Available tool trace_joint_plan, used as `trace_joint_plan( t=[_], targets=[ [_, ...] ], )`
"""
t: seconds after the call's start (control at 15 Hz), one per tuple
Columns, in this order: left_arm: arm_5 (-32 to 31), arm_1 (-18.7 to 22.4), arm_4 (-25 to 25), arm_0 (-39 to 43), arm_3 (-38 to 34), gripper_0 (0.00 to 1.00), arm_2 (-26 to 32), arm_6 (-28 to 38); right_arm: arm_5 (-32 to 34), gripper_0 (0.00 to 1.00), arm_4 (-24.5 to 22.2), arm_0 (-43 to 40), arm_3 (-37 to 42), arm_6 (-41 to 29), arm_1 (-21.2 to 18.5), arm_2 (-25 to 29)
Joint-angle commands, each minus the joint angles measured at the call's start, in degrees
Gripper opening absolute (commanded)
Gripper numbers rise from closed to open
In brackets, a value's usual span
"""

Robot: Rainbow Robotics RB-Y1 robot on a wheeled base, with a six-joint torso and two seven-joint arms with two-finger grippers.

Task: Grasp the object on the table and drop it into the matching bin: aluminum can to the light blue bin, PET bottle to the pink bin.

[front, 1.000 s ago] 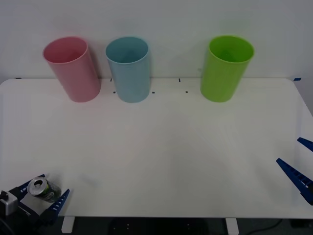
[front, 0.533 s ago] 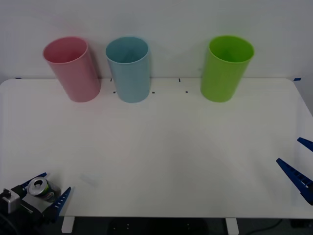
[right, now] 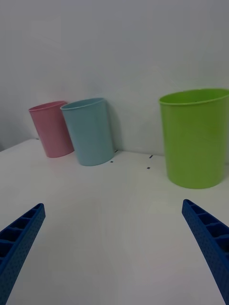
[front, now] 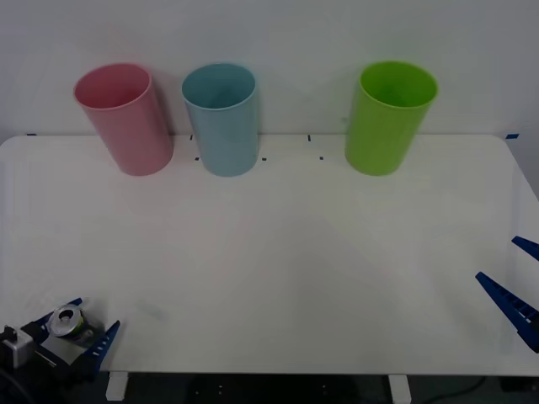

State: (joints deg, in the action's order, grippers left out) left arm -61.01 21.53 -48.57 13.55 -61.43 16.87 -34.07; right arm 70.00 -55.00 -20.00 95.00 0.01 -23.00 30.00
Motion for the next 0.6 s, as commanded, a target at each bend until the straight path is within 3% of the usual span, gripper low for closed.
trace_joint_plan(
  t=[0.07,0.6],
  targets=[
    [0.02,0.09,0.76,0.08,-0.01,0.00,-0.44,-0.56,0.00,1.00,0.00,0.00,0.00,-0.01,0.00,0.00],
    [-0.07,0.00,1.46,-0.10,-0.01,0.00,-0.44,-0.29,0.00,1.00,0.00,0.00,0.00,-0.01,0.00,0.00]
  ],
)
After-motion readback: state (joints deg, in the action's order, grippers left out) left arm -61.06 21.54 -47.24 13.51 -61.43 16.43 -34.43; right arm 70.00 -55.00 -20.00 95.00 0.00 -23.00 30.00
